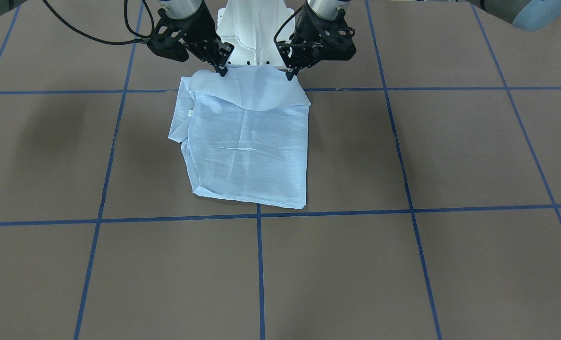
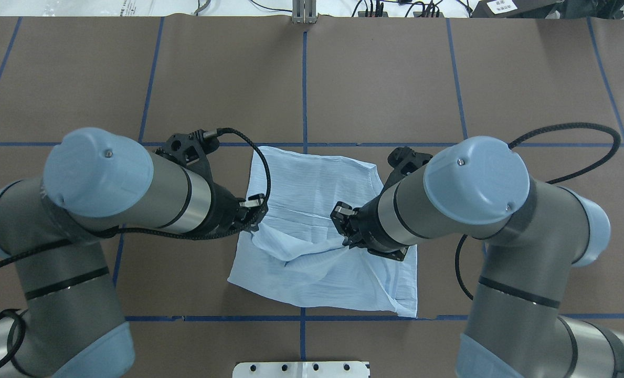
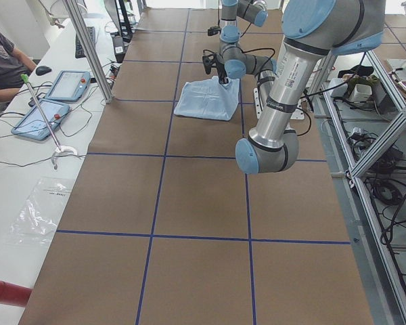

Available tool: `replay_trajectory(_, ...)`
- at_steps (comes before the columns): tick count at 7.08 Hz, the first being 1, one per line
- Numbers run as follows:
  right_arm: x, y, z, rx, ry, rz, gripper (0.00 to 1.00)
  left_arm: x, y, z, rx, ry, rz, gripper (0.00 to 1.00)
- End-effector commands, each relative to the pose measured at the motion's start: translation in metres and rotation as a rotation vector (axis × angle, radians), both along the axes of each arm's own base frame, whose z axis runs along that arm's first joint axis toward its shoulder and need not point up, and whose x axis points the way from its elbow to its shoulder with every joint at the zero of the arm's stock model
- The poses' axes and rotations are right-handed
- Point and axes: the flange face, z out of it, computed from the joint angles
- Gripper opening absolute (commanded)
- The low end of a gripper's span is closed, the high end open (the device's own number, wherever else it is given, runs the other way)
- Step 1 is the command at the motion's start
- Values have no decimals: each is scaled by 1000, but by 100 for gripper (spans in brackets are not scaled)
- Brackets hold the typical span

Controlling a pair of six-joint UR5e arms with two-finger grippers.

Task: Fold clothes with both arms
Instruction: 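Lift the near edge with both grippers and fold it toward the collar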

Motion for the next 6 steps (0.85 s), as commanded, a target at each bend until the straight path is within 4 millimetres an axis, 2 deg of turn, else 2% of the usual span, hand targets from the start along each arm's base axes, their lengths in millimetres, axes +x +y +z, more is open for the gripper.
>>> replay_trajectory(1,-2,-54,18,67,68,22,0,11,-52,19,14,7,-64,0)
replay_trajectory(2,-12,-80,17,73,63,48,0,19,-68,22,13,7,-78,0)
replay_trajectory(4,-23,-104,29,83,51,72,0,29,-83,32,37,6,-80,0)
replay_trajectory(6,-45,-133,34,72,71,87,0,40,-95,41,36,2,-86,0)
